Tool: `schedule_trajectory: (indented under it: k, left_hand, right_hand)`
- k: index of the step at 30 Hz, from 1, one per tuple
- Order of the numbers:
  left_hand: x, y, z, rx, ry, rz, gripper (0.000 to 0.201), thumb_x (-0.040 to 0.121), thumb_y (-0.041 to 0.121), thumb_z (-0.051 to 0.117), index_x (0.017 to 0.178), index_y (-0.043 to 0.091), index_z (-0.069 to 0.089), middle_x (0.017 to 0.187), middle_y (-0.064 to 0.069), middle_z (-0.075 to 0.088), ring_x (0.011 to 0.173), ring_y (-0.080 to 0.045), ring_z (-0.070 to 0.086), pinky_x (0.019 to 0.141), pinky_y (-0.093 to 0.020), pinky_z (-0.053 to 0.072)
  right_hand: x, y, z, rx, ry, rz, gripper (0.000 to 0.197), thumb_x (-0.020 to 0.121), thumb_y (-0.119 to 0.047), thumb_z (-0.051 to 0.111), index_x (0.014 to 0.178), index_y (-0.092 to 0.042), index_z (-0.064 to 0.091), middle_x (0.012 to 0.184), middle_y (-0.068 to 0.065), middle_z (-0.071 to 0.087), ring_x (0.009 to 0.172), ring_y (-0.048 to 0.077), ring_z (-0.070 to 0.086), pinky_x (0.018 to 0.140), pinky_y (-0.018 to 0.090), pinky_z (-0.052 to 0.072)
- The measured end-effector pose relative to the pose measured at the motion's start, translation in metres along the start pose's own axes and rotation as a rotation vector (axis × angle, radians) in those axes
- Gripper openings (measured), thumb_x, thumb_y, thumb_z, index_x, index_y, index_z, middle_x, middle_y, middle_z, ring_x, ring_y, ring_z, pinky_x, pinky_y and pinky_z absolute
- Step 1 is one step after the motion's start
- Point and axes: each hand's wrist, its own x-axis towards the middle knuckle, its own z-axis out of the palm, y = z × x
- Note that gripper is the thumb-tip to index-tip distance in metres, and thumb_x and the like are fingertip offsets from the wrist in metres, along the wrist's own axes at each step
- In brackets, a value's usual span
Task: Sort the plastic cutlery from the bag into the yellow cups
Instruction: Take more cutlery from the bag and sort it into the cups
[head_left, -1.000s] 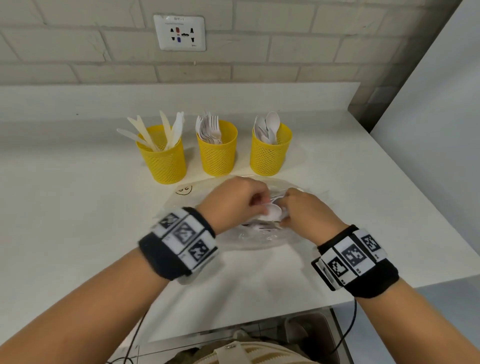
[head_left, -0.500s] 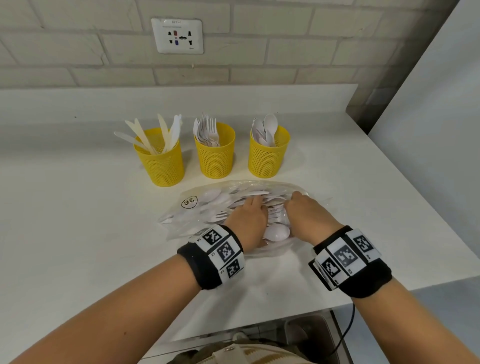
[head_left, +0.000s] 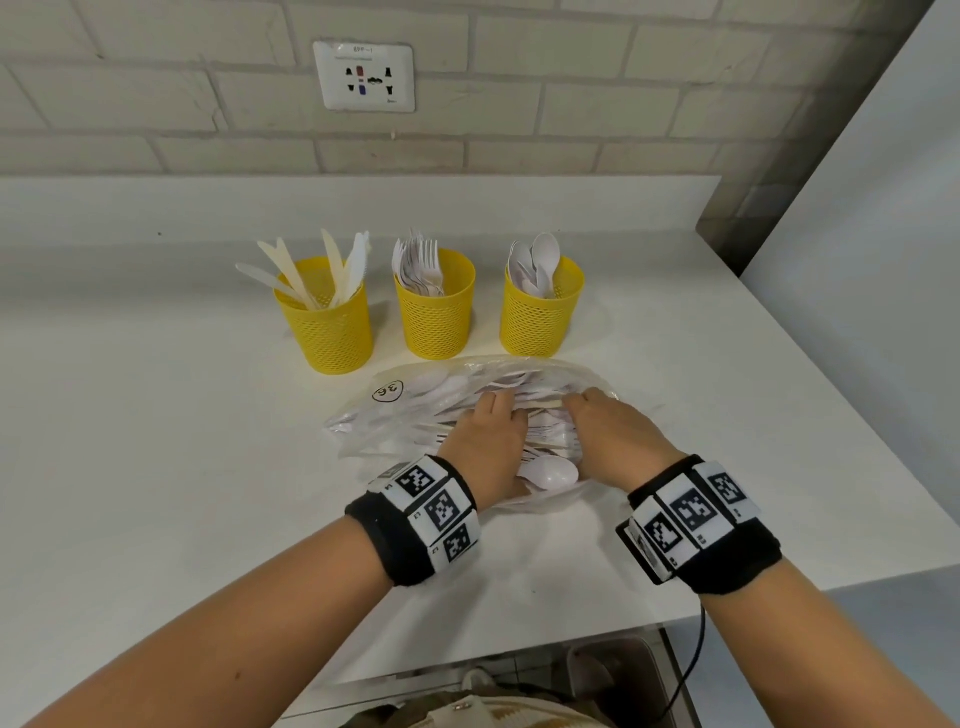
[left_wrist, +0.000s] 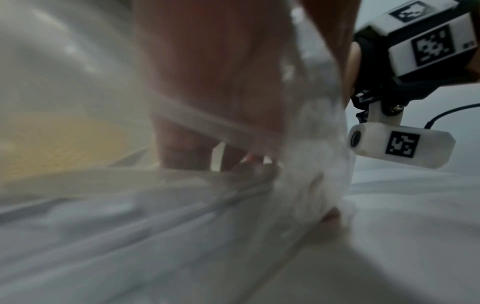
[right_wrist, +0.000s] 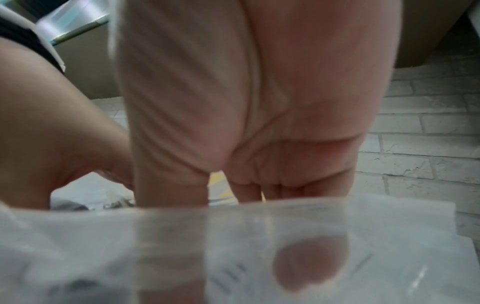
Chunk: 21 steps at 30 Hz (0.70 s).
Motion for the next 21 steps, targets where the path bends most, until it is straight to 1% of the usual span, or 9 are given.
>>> schedule_trajectory:
  k: [2,4,8,10,12,15,18,19,21]
  left_hand:
    - [-0.003,-0.001,-0.002,0.012,0.075,-0.044,0.081,0.076,0.049,0.068,0.135,0.007,0.034,0.136,-0.013,0.033,0.126,-0.029,0.035,0.101,-0.038,0.035]
    - [-0.005,-0.004,-0.004,0.001,0.114,-0.085,0.091,0.072,0.053,0.07,0.138,0.007,0.029,0.138,-0.013,0.033,0.128,-0.029,0.035,0.103,-0.039,0.034]
    - [-0.003,-0.011,-0.006,-0.069,0.085,-0.115,0.103,0.07,0.056,0.072,0.145,0.009,0.02,0.146,-0.011,0.03,0.135,-0.028,0.032,0.106,-0.039,0.034]
    - [0.0,-0.016,-0.008,-0.131,0.057,-0.126,0.11,0.068,0.055,0.075,0.148,0.009,0.015,0.15,-0.01,0.027,0.139,-0.027,0.029,0.11,-0.04,0.033]
    - [0.002,-0.02,-0.011,-0.173,0.053,-0.129,0.113,0.065,0.053,0.078,0.148,0.009,0.015,0.149,-0.01,0.03,0.137,-0.028,0.032,0.11,-0.04,0.034]
    - [0.0,-0.029,-0.019,-0.226,0.118,-0.154,0.108,0.06,0.051,0.082,0.143,0.011,0.026,0.141,-0.011,0.038,0.129,-0.028,0.039,0.106,-0.039,0.036]
    - [-0.001,-0.045,-0.029,-0.325,0.168,-0.215,0.107,0.06,0.059,0.078,0.143,0.01,0.031,0.147,-0.008,0.038,0.137,-0.025,0.032,0.112,-0.037,0.026]
    - [0.0,-0.052,-0.03,-0.361,0.206,-0.236,0.1,0.064,0.058,0.076,0.142,0.01,0.035,0.145,-0.008,0.04,0.137,-0.024,0.033,0.111,-0.036,0.026]
    - [0.003,-0.064,-0.028,-0.326,0.268,-0.278,0.072,0.079,0.046,0.07,0.135,0.009,0.044,0.137,-0.01,0.049,0.13,-0.026,0.042,0.106,-0.035,0.032]
  right_hand:
    - [0.0,0.0,-0.001,0.03,0.048,0.005,0.061,0.082,-0.008,0.061,0.136,-0.01,0.033,0.129,0.013,0.046,0.114,0.031,0.053,0.086,0.036,0.045]
    - [0.001,0.001,-0.005,0.056,0.071,0.017,0.066,0.08,-0.011,0.067,0.135,-0.011,0.032,0.129,0.013,0.046,0.113,0.032,0.054,0.086,0.037,0.046]
    - [0.006,-0.001,-0.012,0.015,0.028,-0.005,0.091,0.076,-0.02,0.074,0.146,-0.01,0.017,0.142,0.013,0.036,0.122,0.033,0.049,0.095,0.039,0.044]
    - [0.008,-0.002,-0.016,0.016,0.022,-0.017,0.098,0.075,-0.022,0.076,0.148,-0.01,0.013,0.15,0.012,0.027,0.127,0.032,0.045,0.1,0.038,0.042]
    - [0.01,-0.002,-0.021,0.041,0.033,-0.025,0.101,0.073,-0.023,0.078,0.149,-0.01,0.013,0.155,0.008,0.022,0.131,0.031,0.042,0.103,0.037,0.04]
    - [0.012,-0.002,-0.027,0.036,0.038,-0.033,0.097,0.076,-0.025,0.076,0.149,-0.011,0.014,0.155,0.007,0.023,0.129,0.031,0.044,0.102,0.037,0.041]
    - [0.013,-0.004,-0.03,0.024,0.05,-0.023,0.088,0.081,-0.026,0.07,0.149,-0.011,0.016,0.153,0.008,0.028,0.128,0.031,0.046,0.1,0.037,0.042]
    - [0.014,-0.005,-0.03,0.017,0.053,-0.026,0.084,0.082,-0.026,0.07,0.147,-0.011,0.02,0.15,0.008,0.032,0.127,0.03,0.047,0.099,0.038,0.042]
    - [0.016,-0.008,-0.03,0.0,0.051,-0.044,0.074,0.082,-0.027,0.07,0.142,-0.013,0.031,0.142,0.008,0.042,0.124,0.029,0.05,0.097,0.037,0.044]
